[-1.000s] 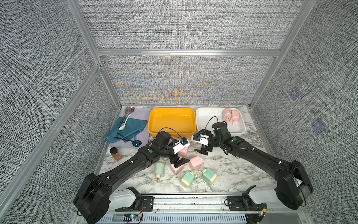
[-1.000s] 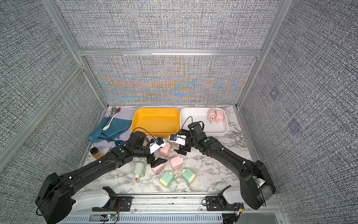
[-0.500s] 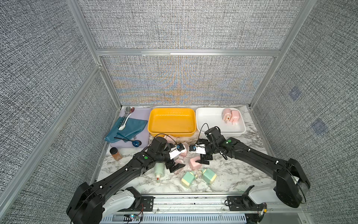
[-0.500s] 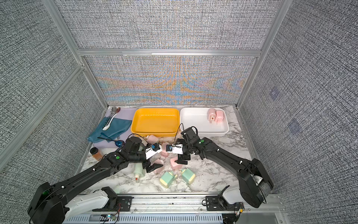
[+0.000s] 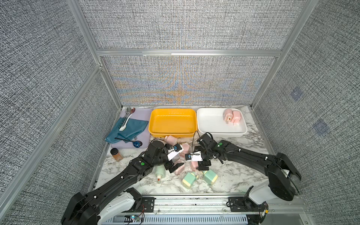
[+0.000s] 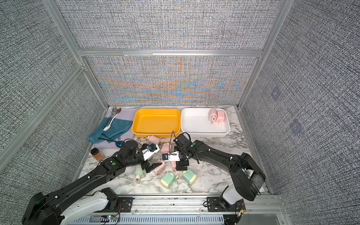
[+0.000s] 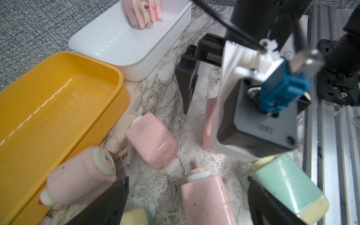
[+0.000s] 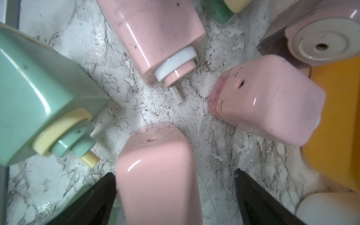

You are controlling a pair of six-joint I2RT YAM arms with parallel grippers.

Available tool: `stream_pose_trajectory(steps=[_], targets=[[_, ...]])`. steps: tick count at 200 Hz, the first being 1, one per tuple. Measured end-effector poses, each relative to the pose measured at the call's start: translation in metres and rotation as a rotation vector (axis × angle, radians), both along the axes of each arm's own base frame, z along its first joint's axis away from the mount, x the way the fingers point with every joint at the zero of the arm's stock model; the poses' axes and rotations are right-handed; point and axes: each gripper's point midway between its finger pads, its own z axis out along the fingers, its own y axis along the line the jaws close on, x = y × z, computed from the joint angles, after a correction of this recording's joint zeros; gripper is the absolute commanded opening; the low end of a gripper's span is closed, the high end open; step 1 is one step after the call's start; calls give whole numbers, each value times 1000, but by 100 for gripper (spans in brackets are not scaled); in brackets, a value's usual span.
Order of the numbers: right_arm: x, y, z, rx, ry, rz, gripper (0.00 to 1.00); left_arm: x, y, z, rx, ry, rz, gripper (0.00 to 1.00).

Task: Place the pencil sharpeners by color into the storage box
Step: Pick up the pencil sharpener from the center of the board.

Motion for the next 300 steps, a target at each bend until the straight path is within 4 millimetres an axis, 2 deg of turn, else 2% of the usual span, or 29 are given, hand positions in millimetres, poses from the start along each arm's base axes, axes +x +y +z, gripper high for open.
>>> stream_pose_trajectory(steps=[54,130,190,202,212,265,300], targets=[[-7,0,-9,-16,38,13,85,1,2,-1,1,-12,11,99],[-6,0,-15,6,83,-22,62,5,-1,-7,22,10,14,99],[-4,1,-11,16,96,-46,31,7,-1,-7,26,9,19,99],[-3,1,-9,17,97,-47,20,7,-1,-7,27,10,19,99],[-3,2,-9,17,98,-48,0,7,-1,-8,27,11,19,99],[0,1,-8,11,117,-70,0,9,0,-9,34,9,30,99],[2,-3,2,4,118,-95,0,10,0,-9,31,16,44,99]])
